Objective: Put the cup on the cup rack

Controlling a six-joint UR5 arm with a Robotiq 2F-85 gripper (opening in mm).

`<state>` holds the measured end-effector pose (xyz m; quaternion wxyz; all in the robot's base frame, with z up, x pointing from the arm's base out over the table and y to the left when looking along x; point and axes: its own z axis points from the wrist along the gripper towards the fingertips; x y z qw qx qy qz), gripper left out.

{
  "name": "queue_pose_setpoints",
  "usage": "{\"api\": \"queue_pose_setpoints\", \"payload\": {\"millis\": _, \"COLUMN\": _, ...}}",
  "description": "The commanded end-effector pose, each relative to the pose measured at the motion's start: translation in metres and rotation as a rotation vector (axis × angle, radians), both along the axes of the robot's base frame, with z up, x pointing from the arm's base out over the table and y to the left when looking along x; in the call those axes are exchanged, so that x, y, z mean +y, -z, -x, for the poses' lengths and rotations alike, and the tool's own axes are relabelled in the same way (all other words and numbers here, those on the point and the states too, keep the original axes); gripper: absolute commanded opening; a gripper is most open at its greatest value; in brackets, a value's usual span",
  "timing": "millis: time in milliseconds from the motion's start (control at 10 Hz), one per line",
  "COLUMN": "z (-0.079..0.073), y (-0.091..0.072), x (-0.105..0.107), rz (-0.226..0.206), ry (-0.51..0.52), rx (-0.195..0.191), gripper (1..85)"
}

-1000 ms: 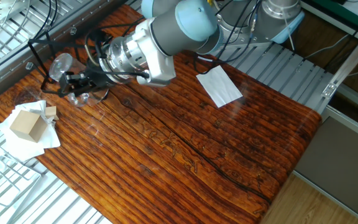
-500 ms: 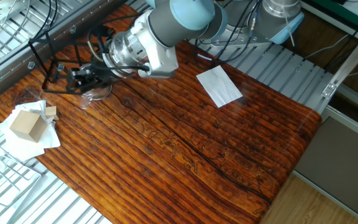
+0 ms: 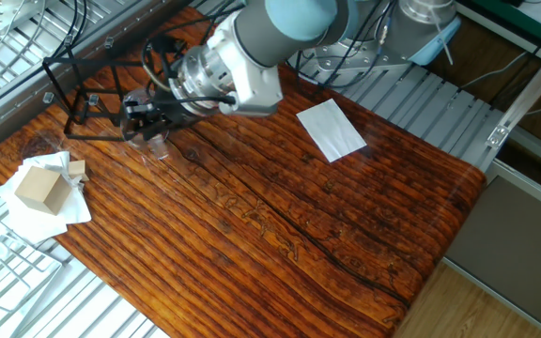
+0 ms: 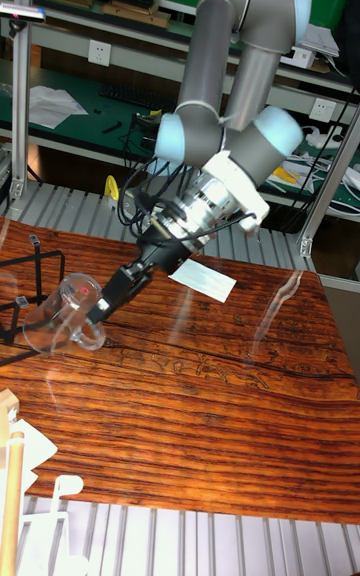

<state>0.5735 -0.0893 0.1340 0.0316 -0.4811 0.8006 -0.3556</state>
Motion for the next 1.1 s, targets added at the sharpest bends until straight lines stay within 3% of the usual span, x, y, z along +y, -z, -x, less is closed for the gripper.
{"api": "queue_pose_setpoints", "payload": {"millis": 0, "z": 0.006, "y": -0.017, "x": 0.011, "rz": -0.033, "ry": 0.023, "rx": 0.027, "gripper": 36.0}}
{"api": "queue_pose_setpoints", "payload": {"millis": 200, "z": 0.003, "y": -0.031, "x": 0.016, "rz": -0.041, "ry": 0.027, "rx": 0.043, "gripper": 36.0}}
{"api": "queue_pose_setpoints", "payload": {"millis": 300, "z": 0.008, "y": -0.032, "x": 0.019, "rz": -0.067, "ry": 0.061, "rx": 0.055, "gripper": 36.0}}
{"api": "queue_pose_setpoints", "payload": {"millis": 400, "z": 0.018, "y": -0.025, "x": 0.029, "rz": -0.139, "ry": 0.129, "rx": 0.065, "gripper": 33.7}}
{"api": "queue_pose_setpoints", "payload": {"millis": 600, "z": 0.041, "y": -0.001, "x": 0.068, "rz": -0.378, "ry": 0.324, "rx": 0.091, "gripper": 23.7}}
{"api": "queue_pose_setpoints", "payload": {"millis": 700, "z": 0.053, "y": 0.005, "x": 0.083, "rz": -0.469, "ry": 0.434, "rx": 0.105, "gripper": 15.3}}
{"api": "queue_pose_setpoints", "payload": {"millis": 800, "z": 0.058, "y": 0.006, "x": 0.091, "rz": -0.521, "ry": 0.513, "rx": 0.105, "gripper": 5.7}}
{"api": "queue_pose_setpoints", "payload": {"millis": 1000, "z": 0.068, "y": 0.004, "x": 0.101, "rz": -0.586, "ry": 0.63, "rx": 0.124, "gripper": 1.0}}
